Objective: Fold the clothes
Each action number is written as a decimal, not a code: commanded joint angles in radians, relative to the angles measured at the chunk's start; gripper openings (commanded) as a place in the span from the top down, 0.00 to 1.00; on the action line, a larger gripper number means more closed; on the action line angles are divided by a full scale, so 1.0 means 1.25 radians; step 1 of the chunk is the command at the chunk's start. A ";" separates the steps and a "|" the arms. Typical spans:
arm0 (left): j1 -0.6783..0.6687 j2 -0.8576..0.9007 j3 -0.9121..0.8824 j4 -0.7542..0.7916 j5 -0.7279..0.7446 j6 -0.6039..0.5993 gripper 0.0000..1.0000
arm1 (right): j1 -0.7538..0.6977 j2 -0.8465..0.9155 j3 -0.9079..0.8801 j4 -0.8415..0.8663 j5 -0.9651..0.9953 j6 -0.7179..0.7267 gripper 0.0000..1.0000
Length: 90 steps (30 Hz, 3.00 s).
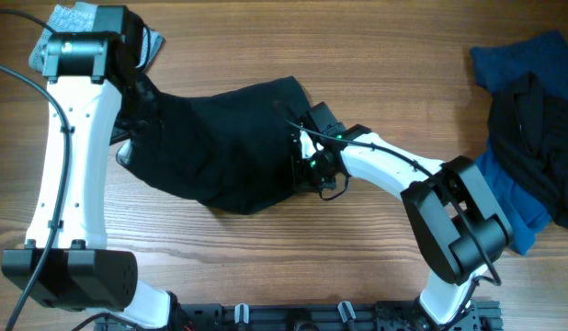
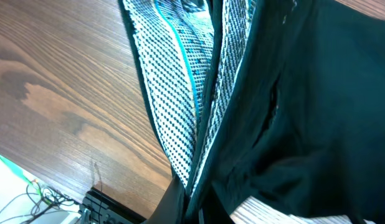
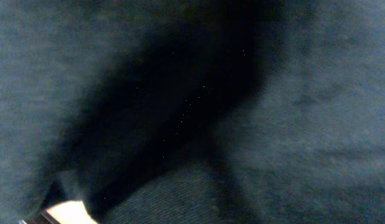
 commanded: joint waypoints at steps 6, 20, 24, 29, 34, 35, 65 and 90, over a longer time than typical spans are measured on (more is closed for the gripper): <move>0.041 -0.014 0.027 0.009 -0.038 0.024 0.96 | -0.070 0.049 -0.014 -0.141 0.310 0.032 0.92; 0.043 -0.014 0.049 0.048 0.056 0.088 0.96 | 0.079 0.002 -0.014 -0.183 0.189 0.056 0.82; 0.047 -0.014 0.049 0.048 0.035 0.088 0.96 | 0.085 -0.008 -0.014 -0.217 0.224 0.063 0.71; 0.064 -0.014 0.049 0.050 0.035 0.087 0.94 | 0.070 -0.100 -0.014 -0.286 0.319 0.075 0.42; 0.067 -0.014 0.049 0.051 0.035 0.087 0.94 | 0.072 -0.276 -0.014 -0.293 0.299 0.048 0.31; 0.067 -0.014 0.049 0.050 0.035 0.087 0.95 | 0.072 -0.305 -0.014 -0.294 0.288 0.045 0.31; -0.252 -0.014 0.049 0.002 0.104 -0.002 0.96 | -0.162 -0.288 -0.014 -0.183 0.187 0.079 0.06; -0.426 -0.013 0.048 0.164 0.209 -0.168 0.93 | -0.305 -0.086 -0.014 -0.195 0.182 -0.034 0.05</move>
